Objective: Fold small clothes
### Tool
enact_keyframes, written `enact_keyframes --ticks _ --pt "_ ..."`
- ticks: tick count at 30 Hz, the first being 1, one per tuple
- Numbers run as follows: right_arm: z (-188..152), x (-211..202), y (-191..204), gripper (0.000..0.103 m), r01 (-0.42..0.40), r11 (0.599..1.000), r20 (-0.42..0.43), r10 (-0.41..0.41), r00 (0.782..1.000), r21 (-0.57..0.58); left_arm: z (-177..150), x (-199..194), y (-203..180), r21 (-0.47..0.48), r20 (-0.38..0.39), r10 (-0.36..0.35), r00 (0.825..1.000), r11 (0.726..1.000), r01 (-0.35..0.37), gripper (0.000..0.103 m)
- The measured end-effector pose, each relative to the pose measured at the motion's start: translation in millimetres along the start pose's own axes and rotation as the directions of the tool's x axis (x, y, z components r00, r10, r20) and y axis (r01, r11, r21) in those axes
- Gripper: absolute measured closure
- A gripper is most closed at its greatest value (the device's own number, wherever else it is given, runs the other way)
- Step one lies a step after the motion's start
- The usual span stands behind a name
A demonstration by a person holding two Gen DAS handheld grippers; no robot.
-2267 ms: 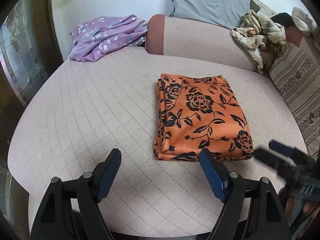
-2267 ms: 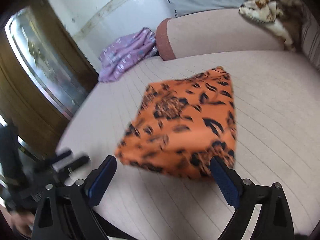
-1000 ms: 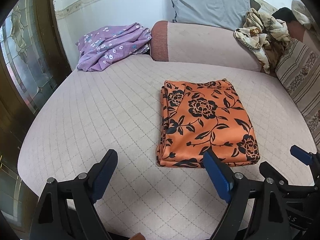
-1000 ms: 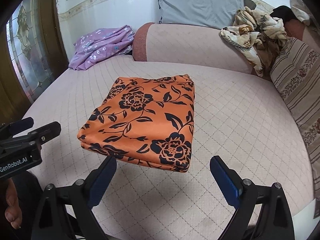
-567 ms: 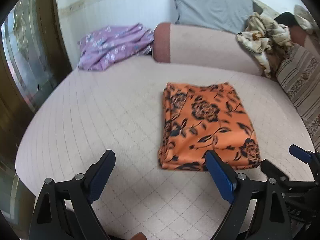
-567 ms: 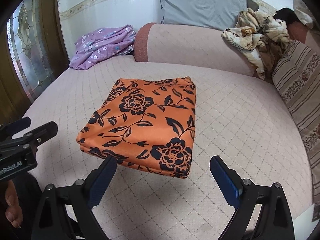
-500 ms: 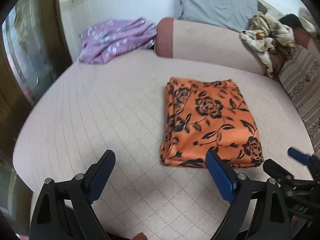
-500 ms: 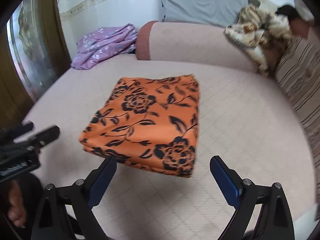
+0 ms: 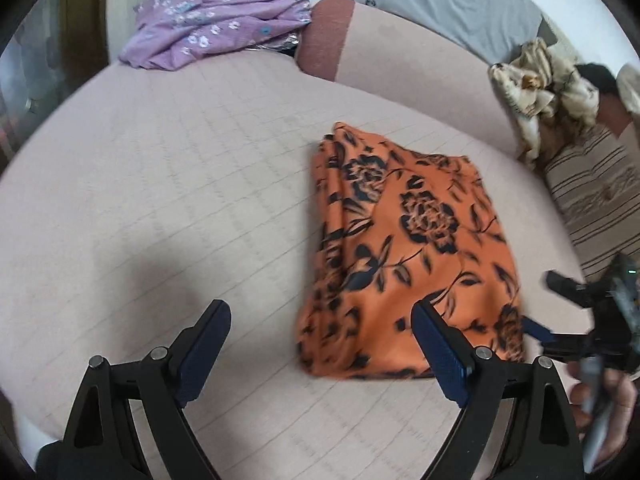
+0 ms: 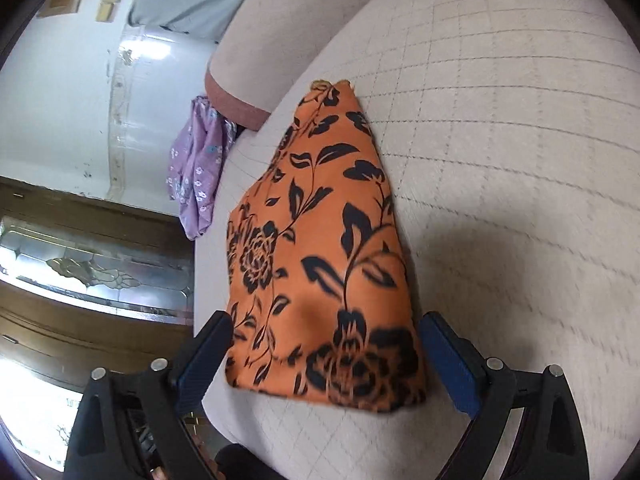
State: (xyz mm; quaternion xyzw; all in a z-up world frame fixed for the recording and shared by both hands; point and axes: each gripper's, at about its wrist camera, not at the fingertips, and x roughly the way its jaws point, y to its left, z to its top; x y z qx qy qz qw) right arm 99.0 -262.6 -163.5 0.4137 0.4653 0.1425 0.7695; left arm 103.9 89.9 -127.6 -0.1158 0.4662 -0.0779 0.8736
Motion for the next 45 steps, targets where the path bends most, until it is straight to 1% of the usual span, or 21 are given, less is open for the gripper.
enact_keyframes --ticks 5,7,8,10,12,13,14,15,16,18,21,22,27,29,30,32,35,39,42,44,45 --pt "17.7 33.0 -1.5 0.009 0.066 0.998 -0.01 -0.066 0.998 -0.017 -5.9 41.6 5.6 -0.03 -0.096 0.013 0.995 0.999 -0.016 0.013" --pt "17.8 45.4 -0.4 0.042 0.05 0.998 -0.048 -0.052 0.997 -0.039 -14.1 49.7 9.8 -0.038 -0.11 0.01 0.994 0.999 -0.015 0.026" --pt "13.7 49.2 6.9 0.047 0.089 0.992 -0.069 -0.095 0.993 -0.084 -16.2 46.1 8.8 -0.027 -0.087 0.013 0.996 1.0 -0.016 0.029" --pt "2.7 46.8 36.5 0.062 0.216 0.936 -0.024 -0.232 0.972 -0.276 -19.1 44.0 4.6 -0.01 -0.095 -0.02 0.995 1.0 0.019 0.055" --pt "-17.4 43.4 63.4 0.063 0.351 0.805 0.076 -0.36 0.93 -0.479 -23.8 47.1 0.3 -0.008 -0.097 -0.015 0.995 1.0 0.014 0.055" --pt "-20.8 49.4 60.1 0.061 0.383 0.77 0.083 -0.399 0.913 -0.511 -25.0 49.6 -3.5 0.004 -0.1 0.002 0.995 1.0 -0.001 0.055" --pt "-16.4 59.4 42.8 0.059 0.388 0.785 0.035 -0.425 0.904 -0.483 -25.1 49.0 -7.3 0.02 -0.098 0.016 0.995 1.0 -0.015 0.055" --pt "-7.2 54.4 27.9 0.054 0.325 0.86 0.003 -0.353 0.936 -0.393 -22.9 44.3 -11.4 0.036 -0.102 0.023 0.995 0.999 -0.02 0.055" --pt "-2.8 48.2 25.5 0.044 0.288 0.892 -0.005 -0.309 0.951 -0.35 -20.1 38.9 -11.6 0.029 -0.103 0.01 0.995 1.0 -0.007 0.056" --pt "4.4 32.1 28.8 0.028 0.222 0.927 0.005 -0.231 0.973 -0.301 -8.5 22.3 -13.2 0.035 -0.051 -0.017 0.999 0.999 0.019 0.054" --pt "25.2 9.6 30.0 0.02 0.121 0.966 0.061 -0.109 0.992 -0.229 18.4 14.3 -16.8 0.059 0.034 -0.006 0.999 0.998 0.004 0.031" --pt "33.3 7.1 28.3 0.019 0.102 0.975 0.078 -0.088 0.993 -0.198 28.7 20.9 -15.6 0.059 0.028 -0.012 1.0 0.998 0.01 0.031" --pt "78.7 50.4 7.5 0.019 0.072 0.993 0.015 -0.071 0.997 -0.097 55.0 73.6 -10.1 0.067 -0.098 -0.005 0.995 0.998 0.011 0.036" --pt "87.3 76.4 -1.9 0.031 0.041 0.997 -0.055 -0.044 0.997 -0.062 55.2 91.3 -3.1 0.03 -0.15 -0.005 0.989 0.999 0.01 0.044" --pt "88.0 86.1 4.3 0.048 0.07 0.992 -0.066 -0.077 0.995 -0.104 55.8 91.3 -3.2 0.025 -0.139 -0.008 0.99 1.0 0.012 0.045" --pt "80.9 88.8 31.6 0.053 0.154 0.952 -0.031 -0.168 0.985 -0.264 54.9 89.1 -8.4 0.068 -0.108 0.02 0.994 0.998 -0.012 0.046" --pt "75.5 100.2 36.6 0.054 0.26 0.898 -0.012 -0.282 0.959 -0.354 52.8 81.4 -20.3 0.106 -0.082 0.047 0.996 0.994 -0.038 0.047" --pt "83.4 86.8 33.6 0.038 0.164 0.947 -0.01 -0.173 0.985 -0.278 57.6 58.6 -45.4 0.182 0.03 0.061 0.998 0.981 -0.065 0.047" --pt "100.1 74.7 23.2 0.019 0.113 0.977 0.083 -0.1 0.992 -0.179 55.7 90.7 -44.8 0.183 -0.087 0.121 0.989 0.978 -0.103 0.046" --pt "114.8 91.0 3.9 0.022 0.111 0.992 0.061 -0.107 0.992 -0.066 57.0 101.5 -34.6 0.119 -0.11 0.089 0.99 0.99 -0.076 0.042" --pt "117.3 102.8 0.2 0.04 0.122 0.991 0.017 -0.121 0.993 -0.053 58.1 99.3 -33.7 0.107 -0.11 0.082 0.99 0.992 -0.07 0.042"
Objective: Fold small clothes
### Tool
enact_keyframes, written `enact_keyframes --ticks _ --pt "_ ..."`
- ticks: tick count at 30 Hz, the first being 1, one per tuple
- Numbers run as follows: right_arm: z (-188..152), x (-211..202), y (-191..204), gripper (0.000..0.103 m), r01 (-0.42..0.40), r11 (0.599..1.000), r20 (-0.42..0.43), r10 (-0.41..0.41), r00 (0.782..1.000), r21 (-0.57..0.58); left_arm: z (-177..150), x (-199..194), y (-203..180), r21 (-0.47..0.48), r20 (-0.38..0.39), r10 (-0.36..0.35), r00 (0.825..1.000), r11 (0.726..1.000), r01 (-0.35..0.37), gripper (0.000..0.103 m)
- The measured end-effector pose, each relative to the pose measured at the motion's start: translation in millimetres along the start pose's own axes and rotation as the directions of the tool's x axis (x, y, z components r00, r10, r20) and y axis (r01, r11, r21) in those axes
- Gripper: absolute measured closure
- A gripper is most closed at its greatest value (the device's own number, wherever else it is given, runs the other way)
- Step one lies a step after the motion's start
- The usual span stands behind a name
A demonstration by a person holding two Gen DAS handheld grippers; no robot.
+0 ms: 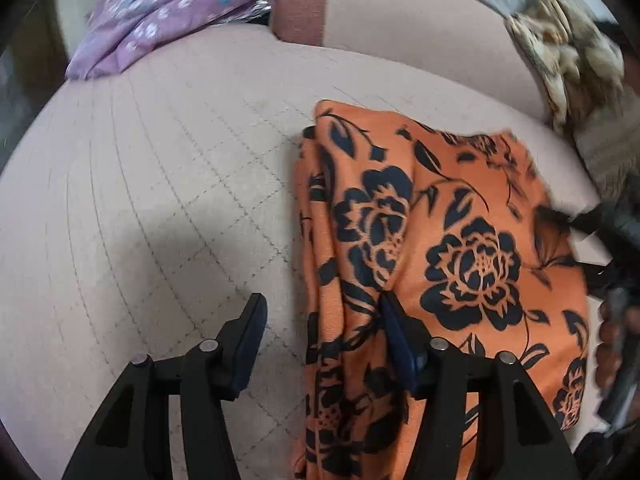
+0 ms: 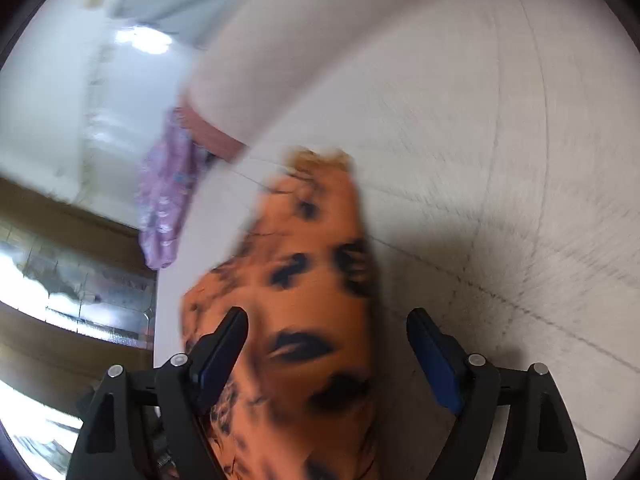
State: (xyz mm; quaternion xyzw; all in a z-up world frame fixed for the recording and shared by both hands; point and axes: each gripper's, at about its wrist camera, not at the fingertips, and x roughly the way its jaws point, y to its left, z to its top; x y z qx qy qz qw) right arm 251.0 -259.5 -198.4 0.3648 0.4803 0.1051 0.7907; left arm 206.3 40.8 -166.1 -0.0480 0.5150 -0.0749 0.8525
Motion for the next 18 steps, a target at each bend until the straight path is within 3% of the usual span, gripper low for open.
enact_keyframes --ticks 1,3,5,6,8,10,12,14,16,18 --pt "0.6 4.9 11.6 0.053 0.049 0.997 0.004 -0.049 0.999 -0.066 1.8 -2.0 -1.5 0.0 0.005 0.007 1.0 1.0 -0.007 0.042" --pt "-0.3 1.9 39.2 0.053 0.119 0.977 0.046 -0.113 0.993 -0.176 2.6 -9.3 -4.2 0.014 0.017 0.022 1.0 1.0 -0.022 0.042" --pt "-4.5 -3.2 54.4 0.049 0.16 0.964 0.087 -0.144 0.986 -0.212 -0.9 -21.4 -3.7 0.013 0.034 0.022 0.999 1.0 -0.022 0.042" --pt "-5.3 -6.0 55.2 0.04 0.185 0.963 0.098 -0.168 0.981 -0.198 -4.1 -31.0 -4.4 0.016 0.054 0.016 0.998 1.0 -0.017 0.042" --pt "-19.1 -27.8 52.1 0.039 0.216 0.959 0.152 -0.189 0.97 -0.184 -17.3 -49.5 -1.2 0.026 0.091 0.021 0.996 0.999 -0.023 0.042" --pt "-34.4 -57.5 50.9 0.038 0.194 0.96 0.206 -0.152 0.967 -0.201 -32.0 -51.5 -0.1 0.033 0.071 0.036 0.997 0.999 -0.039 0.042" --pt "-56.2 -73.8 59.4 0.03 0.089 0.965 0.175 -0.046 0.984 -0.245 -46.7 -44.2 3.7 0.031 0.037 0.036 0.999 0.999 -0.037 0.039" --pt "-77.1 -63.2 68.3 0.025 0.026 0.95 0.069 -0.005 0.998 -0.312 -51.1 -41.9 7.6 -0.004 0.002 0.014 1.0 1.0 -0.014 0.039" --pt "-89.4 -42.2 67.8 0.024 0.09 0.924 0.019 -0.09 0.996 -0.372 -51.7 -53.5 6.1 -0.029 0.018 0.003 1.0 1.0 -0.002 0.04" --pt "-95.3 -49.3 72.2 0.024 0.109 0.924 0.053 -0.096 0.994 -0.366 -55.1 -74.0 4.7 0.002 0.081 0.01 0.997 1.0 -0.01 0.04"
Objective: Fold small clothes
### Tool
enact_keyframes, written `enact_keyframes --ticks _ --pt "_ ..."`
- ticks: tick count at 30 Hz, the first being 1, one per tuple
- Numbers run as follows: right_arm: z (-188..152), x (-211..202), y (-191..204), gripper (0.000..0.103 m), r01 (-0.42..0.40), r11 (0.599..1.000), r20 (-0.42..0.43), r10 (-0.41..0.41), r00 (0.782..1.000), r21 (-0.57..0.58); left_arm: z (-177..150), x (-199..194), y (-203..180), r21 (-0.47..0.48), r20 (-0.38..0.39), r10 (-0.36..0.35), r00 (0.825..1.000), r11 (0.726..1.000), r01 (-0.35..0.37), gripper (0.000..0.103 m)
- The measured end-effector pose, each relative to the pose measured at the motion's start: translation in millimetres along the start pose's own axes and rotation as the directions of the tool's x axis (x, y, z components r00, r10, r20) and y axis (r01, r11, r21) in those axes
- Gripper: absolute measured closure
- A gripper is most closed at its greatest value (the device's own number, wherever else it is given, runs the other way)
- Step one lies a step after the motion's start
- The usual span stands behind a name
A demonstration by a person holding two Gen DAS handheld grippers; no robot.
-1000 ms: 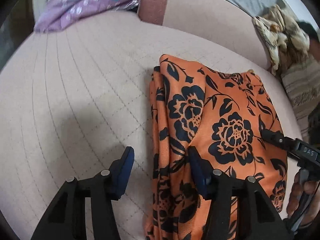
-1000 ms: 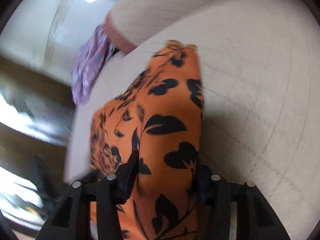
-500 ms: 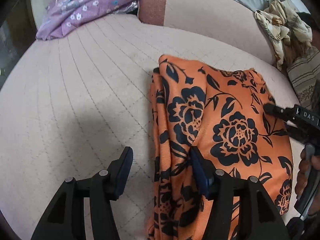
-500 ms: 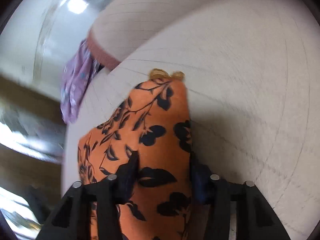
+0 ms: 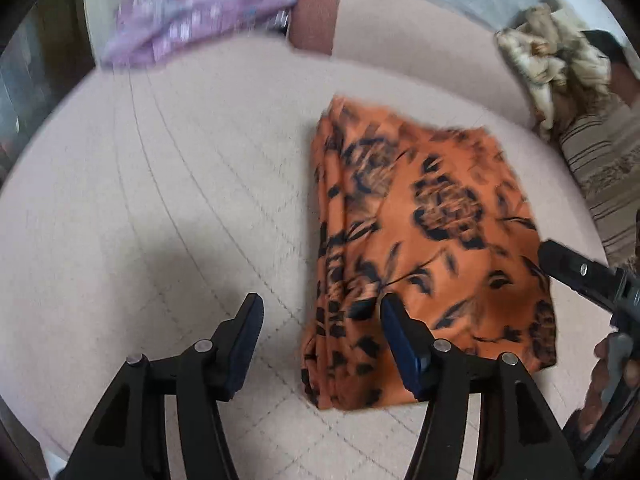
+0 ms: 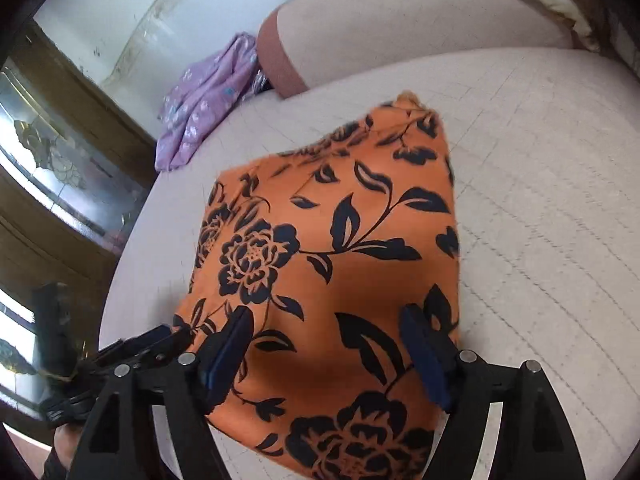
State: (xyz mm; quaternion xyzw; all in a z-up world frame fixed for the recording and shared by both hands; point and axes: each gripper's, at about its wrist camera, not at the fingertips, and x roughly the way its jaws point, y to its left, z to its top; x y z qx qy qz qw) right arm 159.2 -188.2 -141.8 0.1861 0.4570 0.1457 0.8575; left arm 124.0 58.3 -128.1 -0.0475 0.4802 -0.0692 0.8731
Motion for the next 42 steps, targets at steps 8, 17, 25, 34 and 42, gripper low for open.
enact_keyframes --ticks 8,17,25,34,42 --pt "-44.4 -63.1 30.1 0.014 0.061 0.997 0.111 -0.057 0.992 -0.037 -31.8 -62.8 -8.7 0.038 0.105 0.085 0.991 0.995 -0.09 0.021" --pt "-109.0 -78.8 51.0 0.014 0.285 0.945 0.003 -0.288 0.958 -0.161 -34.4 -86.9 -27.3 0.071 0.166 0.157 0.974 0.983 -0.17 0.018" --pt "-111.2 -99.3 67.3 0.013 0.337 0.913 0.057 -0.333 0.941 -0.228 -35.2 -104.7 -32.2 0.051 0.195 0.156 0.968 0.984 -0.168 0.011" --pt "-105.5 -109.4 72.4 0.013 0.372 0.898 0.094 -0.359 0.928 -0.236 -31.7 -108.2 -32.7 0.027 0.183 0.118 0.976 0.992 -0.125 0.01" --pt "-98.8 -111.5 73.1 0.013 0.398 0.884 0.113 -0.381 0.918 -0.246 -30.1 -104.9 -34.6 0.018 0.191 0.15 0.97 0.988 -0.156 0.01"
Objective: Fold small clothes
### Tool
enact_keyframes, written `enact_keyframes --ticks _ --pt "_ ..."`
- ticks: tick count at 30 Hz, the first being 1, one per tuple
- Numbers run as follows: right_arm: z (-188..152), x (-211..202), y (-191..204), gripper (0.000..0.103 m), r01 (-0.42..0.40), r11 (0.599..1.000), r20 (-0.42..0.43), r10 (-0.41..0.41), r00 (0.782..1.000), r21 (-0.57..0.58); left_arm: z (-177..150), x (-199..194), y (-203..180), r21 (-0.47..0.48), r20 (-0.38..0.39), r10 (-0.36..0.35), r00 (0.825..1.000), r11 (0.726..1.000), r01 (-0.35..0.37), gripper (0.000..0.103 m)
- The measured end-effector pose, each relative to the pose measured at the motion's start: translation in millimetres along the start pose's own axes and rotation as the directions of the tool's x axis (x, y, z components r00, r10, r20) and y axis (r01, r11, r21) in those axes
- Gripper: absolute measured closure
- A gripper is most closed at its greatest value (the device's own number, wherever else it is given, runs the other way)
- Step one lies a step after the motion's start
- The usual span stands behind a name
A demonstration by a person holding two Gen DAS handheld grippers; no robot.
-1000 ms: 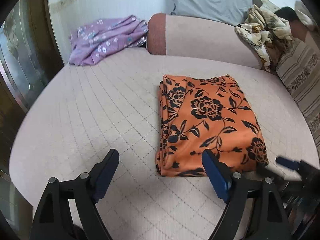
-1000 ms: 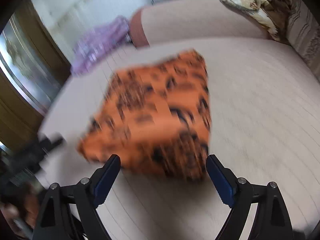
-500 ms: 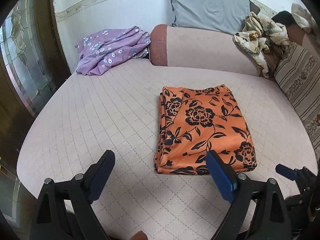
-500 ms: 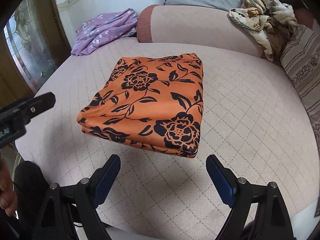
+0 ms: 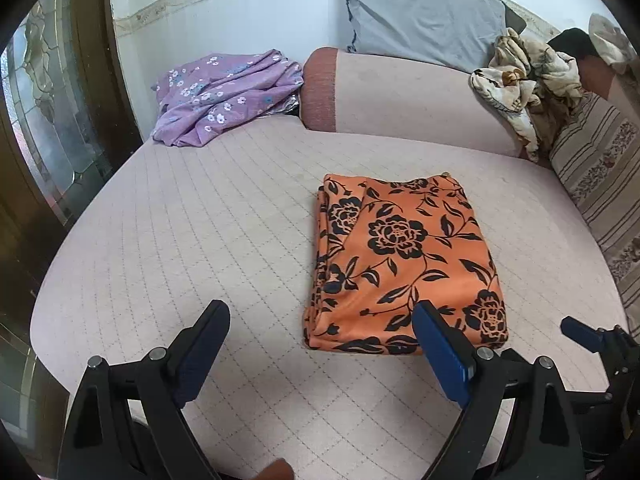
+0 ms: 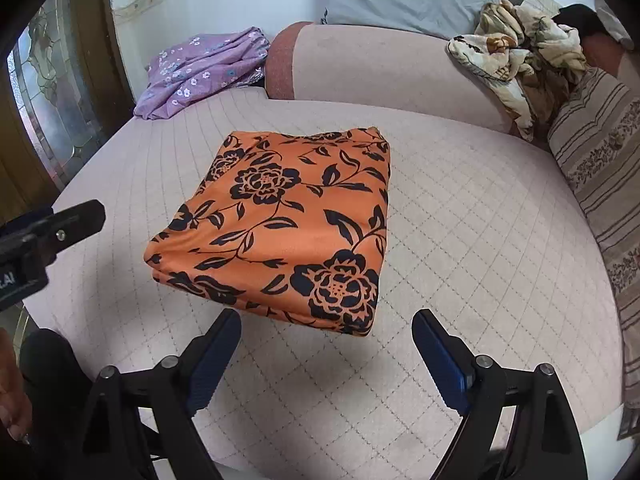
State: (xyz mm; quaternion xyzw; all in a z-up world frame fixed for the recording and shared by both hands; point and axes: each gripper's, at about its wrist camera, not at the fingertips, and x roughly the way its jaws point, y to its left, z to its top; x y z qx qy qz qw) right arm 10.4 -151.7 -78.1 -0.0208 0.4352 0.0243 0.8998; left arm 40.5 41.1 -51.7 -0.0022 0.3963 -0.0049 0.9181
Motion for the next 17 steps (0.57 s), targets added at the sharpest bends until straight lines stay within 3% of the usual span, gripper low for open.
enact_keyframes --ticks 17 --pt "10.5 6.2 -1.1 0.013 0.005 1.0 0.0 -0.005 1.0 -0.006 10.0 14.1 -10.7 0.031 -0.012 -0.031 0.999 0.999 0.032 0.01"
